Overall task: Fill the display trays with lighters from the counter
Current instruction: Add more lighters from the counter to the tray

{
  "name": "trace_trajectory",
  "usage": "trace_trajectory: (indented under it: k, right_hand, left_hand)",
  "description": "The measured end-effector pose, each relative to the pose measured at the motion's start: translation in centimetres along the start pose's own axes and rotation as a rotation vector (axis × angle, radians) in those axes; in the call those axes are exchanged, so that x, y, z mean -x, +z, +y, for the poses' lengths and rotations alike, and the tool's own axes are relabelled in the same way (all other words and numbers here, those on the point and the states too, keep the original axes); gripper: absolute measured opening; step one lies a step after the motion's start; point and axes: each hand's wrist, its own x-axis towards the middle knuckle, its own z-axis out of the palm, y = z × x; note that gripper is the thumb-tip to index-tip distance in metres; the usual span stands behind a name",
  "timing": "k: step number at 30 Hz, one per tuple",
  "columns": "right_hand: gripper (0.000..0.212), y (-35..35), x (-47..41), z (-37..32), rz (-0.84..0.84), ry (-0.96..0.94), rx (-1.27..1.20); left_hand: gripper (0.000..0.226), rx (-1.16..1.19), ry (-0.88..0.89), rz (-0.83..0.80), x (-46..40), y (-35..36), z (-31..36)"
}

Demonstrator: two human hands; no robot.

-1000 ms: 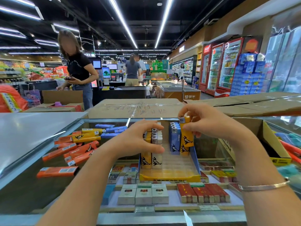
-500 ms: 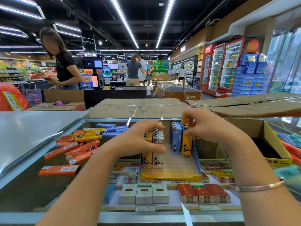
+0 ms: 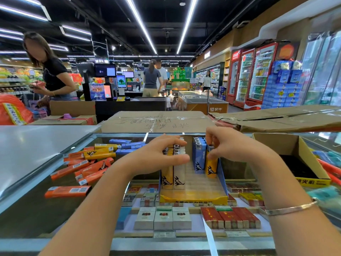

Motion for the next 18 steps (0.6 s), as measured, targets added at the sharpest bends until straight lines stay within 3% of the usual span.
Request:
trace_trajectory:
  k: [2,5,8,10,13,18]
  right_hand:
    - [0.023,0.0,-0.1,0.1,0.065,-0.017,-0.065]
    - [0.022,0.0,-0.4,0.3,0.184,-0.008,-0.081]
    - [0.019,0.3,-0.5,0.5,0.154,0.006,-0.062]
    - [0.02,0.4,-0.5,0.5,0.134,0.008,-0.066]
    - [0.02,0.4,-0.5,0.5,0.13,0.008,-0.079]
    - [0.018,0.3,-0.5,0.4,0.106,0.017,-0.09]
  left_hand:
    - [0.051,0.059,-0.011,0.082,-0.2,-0.3,-0.2]
    - [0.03,0.126,-0.054,0.376,-1.0,-1.2,-1.9]
    - [0.042,-0.054,-0.252,0.591,-1.5,-1.9,-4.9]
    - [0.056,-0.214,-0.425,0.587,-1.6,-1.6,-6.9]
    - [0.057,-0.543,-0.617,0.432,-1.9,-0.7,-9.7]
    - [0.05,-0.714,-0.691,0.335,-2.1,-0.2,-11.1]
